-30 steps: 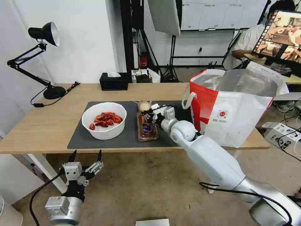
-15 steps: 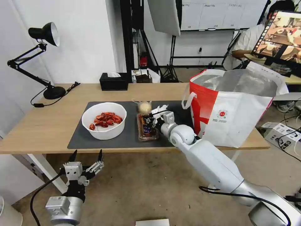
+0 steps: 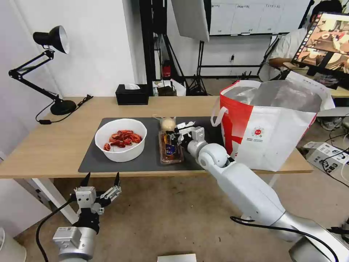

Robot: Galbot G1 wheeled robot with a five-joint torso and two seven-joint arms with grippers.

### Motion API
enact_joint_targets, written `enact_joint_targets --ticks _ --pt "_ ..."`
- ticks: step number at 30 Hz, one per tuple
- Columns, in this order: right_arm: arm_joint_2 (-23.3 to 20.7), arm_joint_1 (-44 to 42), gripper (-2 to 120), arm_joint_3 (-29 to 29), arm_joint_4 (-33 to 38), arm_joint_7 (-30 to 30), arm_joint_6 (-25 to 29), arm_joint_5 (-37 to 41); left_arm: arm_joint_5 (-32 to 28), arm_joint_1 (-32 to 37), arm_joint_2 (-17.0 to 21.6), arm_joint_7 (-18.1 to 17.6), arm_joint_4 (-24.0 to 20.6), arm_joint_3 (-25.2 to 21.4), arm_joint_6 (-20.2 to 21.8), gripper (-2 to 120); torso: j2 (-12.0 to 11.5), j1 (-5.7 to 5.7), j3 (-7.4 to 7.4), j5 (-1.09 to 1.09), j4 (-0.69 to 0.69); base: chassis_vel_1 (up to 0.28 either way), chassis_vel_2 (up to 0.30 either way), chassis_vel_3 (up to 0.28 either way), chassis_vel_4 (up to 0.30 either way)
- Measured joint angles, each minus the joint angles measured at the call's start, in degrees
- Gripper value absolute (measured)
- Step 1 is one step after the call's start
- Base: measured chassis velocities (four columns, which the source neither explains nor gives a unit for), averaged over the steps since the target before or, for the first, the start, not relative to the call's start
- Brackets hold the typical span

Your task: Pick up the trash from the table and place it into the takeout bag.

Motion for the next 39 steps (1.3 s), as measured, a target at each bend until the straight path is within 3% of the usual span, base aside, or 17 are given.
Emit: enact_joint_targets --ticks 1,4,5,8,9,11,13,16,23,34,39 --pt "0.00 0.00 0 0.00 0.00 0.00 0.00 0.00 0.00 0.00 0.00 0.00 0.00 0.00 0.00 100 0.00 0.00 0.00 0.00 0.00 0.000 0.000 0.000 0.000" --pt "-0.01 0.14 0 -0.16 0.33 -0.04 1.17 0.20 -9.86 -1.98 2.31 -3.14 -2.07 0.72 4.23 100 0.00 0.00 0.00 0.01 -0.01 0.000 0.000 0.000 0.000" --pt "-0.01 0.14 0 -0.16 0.33 -0.04 1.17 0.20 -9.86 -1.98 2.31 -3.14 -2.07 0.72 4.23 100 0.00 0.00 0.00 0.01 -0.01 0.000 0.000 0.000 0.000" --pt "0.52 1.23 0 -1.43 0.36 -0.68 2.19 -0.36 -27.53 -6.98 7.34 -8.74 -3.58 1.11 10.65 100 0.00 0.00 0.00 -0.01 0.02 0.000 0.000 0.000 0.000" --pt "0.52 1.23 0 -1.43 0.36 -0.68 2.19 -0.36 -27.53 -6.98 7.34 -8.74 -3.58 1.11 10.65 100 0.00 0.00 0.00 -0.01 0.02 0.000 0.000 0.000 0.000" --pt "0.03 0.98 0 -1.72 0.85 -1.02 3.19 -1.75 -37.15 -9.38 10.70 -10.63 -3.30 2.56 12.83 100 0.00 0.00 0.00 0.00 0.00 0.000 0.000 0.000 0.000" --pt "-0.23 0.85 0 -1.77 1.04 -1.14 3.37 -2.10 -39.44 -10.03 11.72 -10.88 -2.94 3.26 13.08 100 0.00 0.00 0.00 0.01 0.00 0.000 0.000 0.000 0.000" --pt "-1.88 0.67 0 -1.60 2.78 -1.23 3.79 -2.49 -47.45 -13.98 15.36 -11.01 -0.40 6.44 13.21 100 -0.01 0.00 0.01 0.01 0.00 0.000 0.000 0.000 0.000" --pt "-4.94 0.94 0 -1.20 5.04 -1.07 3.81 -1.76 -55.02 -24.40 16.29 -11.18 6.76 11.73 13.13 100 -0.01 0.01 0.01 0.01 -0.01 0.000 0.000 0.000 0.000" --pt "-8.13 0.61 0 -0.36 7.12 -0.87 3.83 -0.41 -56.52 -35.47 16.14 -12.07 17.82 17.90 14.84 100 -0.01 0.01 0.01 0.01 0.00 0.000 0.000 0.000 0.000" --pt "-8.43 -0.32 0 0.25 7.53 -0.83 3.84 -0.31 -56.51 -37.70 16.34 -12.70 19.50 19.31 16.20 100 -0.01 0.01 0.01 0.01 0.00 0.000 0.000 0.000 0.000"
